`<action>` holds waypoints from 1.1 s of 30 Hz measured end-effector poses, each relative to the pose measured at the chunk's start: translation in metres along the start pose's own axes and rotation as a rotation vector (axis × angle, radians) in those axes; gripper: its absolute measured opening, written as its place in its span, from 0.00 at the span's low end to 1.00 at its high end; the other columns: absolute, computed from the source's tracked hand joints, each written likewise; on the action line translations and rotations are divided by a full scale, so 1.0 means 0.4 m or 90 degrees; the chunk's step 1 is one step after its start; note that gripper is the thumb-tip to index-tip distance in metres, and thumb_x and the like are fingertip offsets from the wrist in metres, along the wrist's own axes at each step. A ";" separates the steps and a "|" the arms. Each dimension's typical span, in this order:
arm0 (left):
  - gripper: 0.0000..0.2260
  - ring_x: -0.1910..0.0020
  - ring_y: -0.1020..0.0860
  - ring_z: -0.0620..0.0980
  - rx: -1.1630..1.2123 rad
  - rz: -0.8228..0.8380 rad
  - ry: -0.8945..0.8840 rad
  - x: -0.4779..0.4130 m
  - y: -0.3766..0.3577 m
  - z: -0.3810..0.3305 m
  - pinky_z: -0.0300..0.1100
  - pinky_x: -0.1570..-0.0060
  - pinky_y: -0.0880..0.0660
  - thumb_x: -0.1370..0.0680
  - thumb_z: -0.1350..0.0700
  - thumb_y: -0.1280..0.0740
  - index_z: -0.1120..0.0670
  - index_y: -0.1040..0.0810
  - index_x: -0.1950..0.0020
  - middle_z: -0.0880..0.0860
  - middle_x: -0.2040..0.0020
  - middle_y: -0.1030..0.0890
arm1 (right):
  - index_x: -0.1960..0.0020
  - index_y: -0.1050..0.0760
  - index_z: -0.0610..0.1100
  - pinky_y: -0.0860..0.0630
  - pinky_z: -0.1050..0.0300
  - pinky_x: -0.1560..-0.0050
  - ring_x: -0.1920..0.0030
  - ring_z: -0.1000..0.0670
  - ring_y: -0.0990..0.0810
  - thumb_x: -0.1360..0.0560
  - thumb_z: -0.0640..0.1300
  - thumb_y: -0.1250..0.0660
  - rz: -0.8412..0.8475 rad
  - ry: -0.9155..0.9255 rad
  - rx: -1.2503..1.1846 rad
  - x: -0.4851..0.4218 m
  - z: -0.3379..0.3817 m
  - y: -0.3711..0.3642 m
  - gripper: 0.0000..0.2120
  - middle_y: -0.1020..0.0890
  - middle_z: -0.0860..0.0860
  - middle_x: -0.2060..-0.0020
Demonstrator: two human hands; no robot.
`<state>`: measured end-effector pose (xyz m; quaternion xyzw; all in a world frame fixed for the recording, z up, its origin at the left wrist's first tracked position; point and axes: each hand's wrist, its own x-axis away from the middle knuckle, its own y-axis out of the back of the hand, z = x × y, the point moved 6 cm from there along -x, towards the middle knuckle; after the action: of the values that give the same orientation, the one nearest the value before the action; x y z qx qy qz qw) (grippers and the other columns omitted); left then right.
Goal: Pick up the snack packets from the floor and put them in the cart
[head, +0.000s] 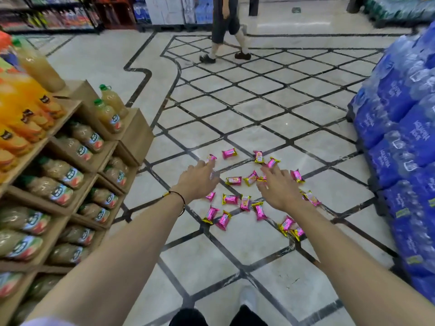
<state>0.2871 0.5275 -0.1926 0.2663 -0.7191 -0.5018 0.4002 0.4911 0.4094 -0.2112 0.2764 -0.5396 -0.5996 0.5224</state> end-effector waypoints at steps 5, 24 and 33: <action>0.23 0.37 0.26 0.65 0.036 0.057 0.014 -0.131 -0.092 0.050 0.59 0.40 0.27 0.17 0.44 0.42 0.52 0.36 0.25 0.59 0.32 0.30 | 0.22 0.41 0.48 0.28 0.36 0.37 0.28 0.37 0.37 0.17 0.55 0.44 0.064 -0.010 -0.036 -0.128 -0.012 -0.118 0.25 0.35 0.43 0.26; 0.21 0.39 0.27 0.69 0.129 0.193 0.097 -0.583 -0.760 0.478 0.57 0.41 0.29 0.19 0.56 0.38 0.57 0.33 0.26 0.60 0.29 0.32 | 0.22 0.41 0.47 0.28 0.40 0.43 0.37 0.33 0.28 0.17 0.47 0.43 0.215 -0.240 -0.205 -0.561 0.056 -0.925 0.24 0.33 0.41 0.30; 0.24 0.36 0.28 0.69 0.096 0.218 0.047 -0.782 -1.317 0.593 0.58 0.42 0.26 0.19 0.55 0.36 0.55 0.36 0.23 0.57 0.23 0.39 | 0.20 0.44 0.48 0.27 0.36 0.39 0.31 0.31 0.36 0.18 0.46 0.41 0.224 -0.241 -0.157 -0.709 -0.043 -1.438 0.28 0.41 0.44 0.23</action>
<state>0.2455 0.7066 -0.8231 0.1873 -0.7743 -0.3613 0.4847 0.4034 0.5918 -0.8201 -0.0042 -0.5901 -0.6022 0.5378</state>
